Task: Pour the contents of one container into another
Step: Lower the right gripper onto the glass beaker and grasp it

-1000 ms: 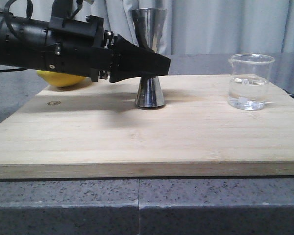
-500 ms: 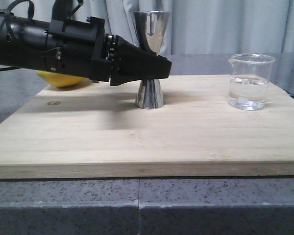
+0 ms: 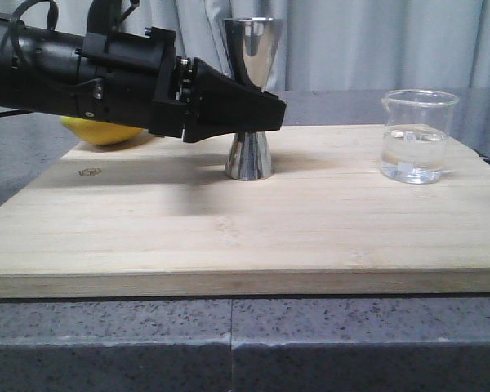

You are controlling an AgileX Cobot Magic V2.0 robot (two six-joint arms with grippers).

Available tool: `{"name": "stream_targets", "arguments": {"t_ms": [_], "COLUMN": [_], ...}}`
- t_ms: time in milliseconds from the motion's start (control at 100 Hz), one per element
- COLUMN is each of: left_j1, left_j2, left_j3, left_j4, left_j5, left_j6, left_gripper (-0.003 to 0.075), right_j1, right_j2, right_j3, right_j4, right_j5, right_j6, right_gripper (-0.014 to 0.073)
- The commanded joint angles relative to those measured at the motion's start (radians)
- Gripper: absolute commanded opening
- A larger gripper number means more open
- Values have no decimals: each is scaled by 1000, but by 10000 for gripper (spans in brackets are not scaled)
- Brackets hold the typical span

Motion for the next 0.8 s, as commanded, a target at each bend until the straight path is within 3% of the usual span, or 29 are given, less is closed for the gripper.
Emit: {"name": "stream_targets", "arguments": {"t_ms": [0, 290, 450, 600, 790], "left_j1": [-8, -8, -8, -8, -8], "left_j2": [-38, -38, -38, -38, -38], "left_j3": [-27, -27, -27, -27, -27], "left_j4": [-75, -75, -75, -75, -75], "left_j5": [60, 60, 60, 60, 60], "left_j6": [1, 1, 1, 1, 1], "left_gripper": [-19, -19, -19, -19, -19], "right_j1": [3, 5, 97, 264, 328], "right_j2": [-4, -31, -48, -50, -50], "right_j3": [-23, -21, 9, 70, 193], "right_j4": [36, 33, -259, -493, -520], "right_j5": [-60, -71, -239, -457, -689], "right_j6": [-15, 11, 350, 614, 655], "right_gripper": [544, 544, 544, 544, 544]}}
